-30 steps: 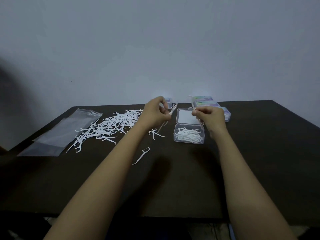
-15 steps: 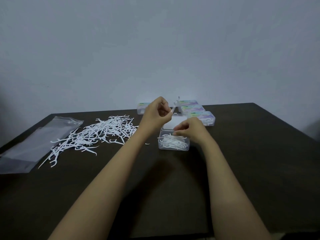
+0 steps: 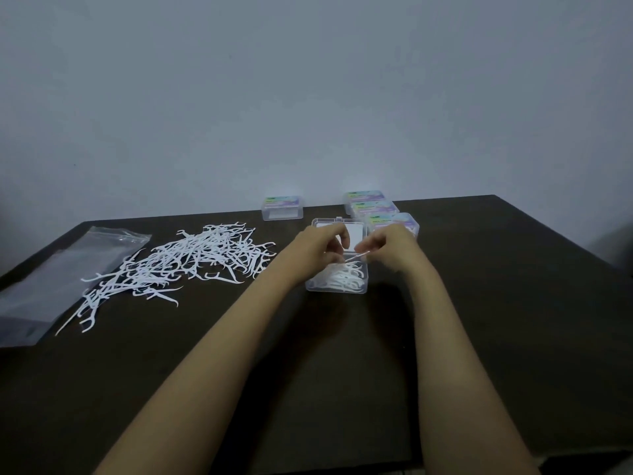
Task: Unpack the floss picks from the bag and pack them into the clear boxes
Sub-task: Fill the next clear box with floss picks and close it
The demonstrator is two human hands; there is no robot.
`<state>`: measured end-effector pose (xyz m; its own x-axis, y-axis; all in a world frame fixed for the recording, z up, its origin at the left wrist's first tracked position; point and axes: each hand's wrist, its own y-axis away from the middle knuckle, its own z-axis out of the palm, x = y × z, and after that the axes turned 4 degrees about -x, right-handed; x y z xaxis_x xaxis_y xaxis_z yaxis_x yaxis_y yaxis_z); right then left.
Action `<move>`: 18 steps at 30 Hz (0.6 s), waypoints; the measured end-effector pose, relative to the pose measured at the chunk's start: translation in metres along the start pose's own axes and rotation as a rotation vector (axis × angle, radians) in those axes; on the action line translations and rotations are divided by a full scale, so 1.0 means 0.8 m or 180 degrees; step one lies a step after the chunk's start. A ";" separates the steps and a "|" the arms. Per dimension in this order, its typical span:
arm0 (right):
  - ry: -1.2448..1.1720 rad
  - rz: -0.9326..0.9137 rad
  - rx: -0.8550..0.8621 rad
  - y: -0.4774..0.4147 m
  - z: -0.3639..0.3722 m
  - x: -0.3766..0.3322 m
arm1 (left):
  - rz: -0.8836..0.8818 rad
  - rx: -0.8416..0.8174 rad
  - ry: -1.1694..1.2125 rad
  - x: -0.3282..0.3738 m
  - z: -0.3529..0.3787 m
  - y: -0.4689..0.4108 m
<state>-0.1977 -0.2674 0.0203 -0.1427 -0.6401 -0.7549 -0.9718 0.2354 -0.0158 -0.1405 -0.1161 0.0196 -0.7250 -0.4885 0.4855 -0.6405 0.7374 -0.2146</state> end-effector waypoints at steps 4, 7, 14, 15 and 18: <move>0.0116 -0.0082 -0.0080 0.001 0.004 -0.004 | -0.0251 0.0290 -0.0012 -0.006 -0.017 0.006; 0.0094 -0.0175 -0.0161 0.002 0.008 -0.007 | -0.0536 0.0206 -0.0255 -0.015 -0.026 0.015; -0.0108 -0.0186 -0.0108 0.005 0.010 -0.008 | -0.0792 0.0040 -0.0212 -0.021 -0.029 0.034; -0.0160 -0.0179 -0.0032 0.004 0.011 -0.007 | -0.0785 0.0015 -0.0190 -0.021 -0.028 0.035; -0.0004 -0.0177 -0.0017 0.000 0.017 -0.005 | -0.0725 -0.0037 -0.0310 -0.016 -0.025 0.032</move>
<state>-0.1944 -0.2551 0.0144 -0.0882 -0.6511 -0.7538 -0.9792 0.1956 -0.0544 -0.1430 -0.0816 0.0249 -0.5836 -0.6850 0.4360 -0.7876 0.6082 -0.0988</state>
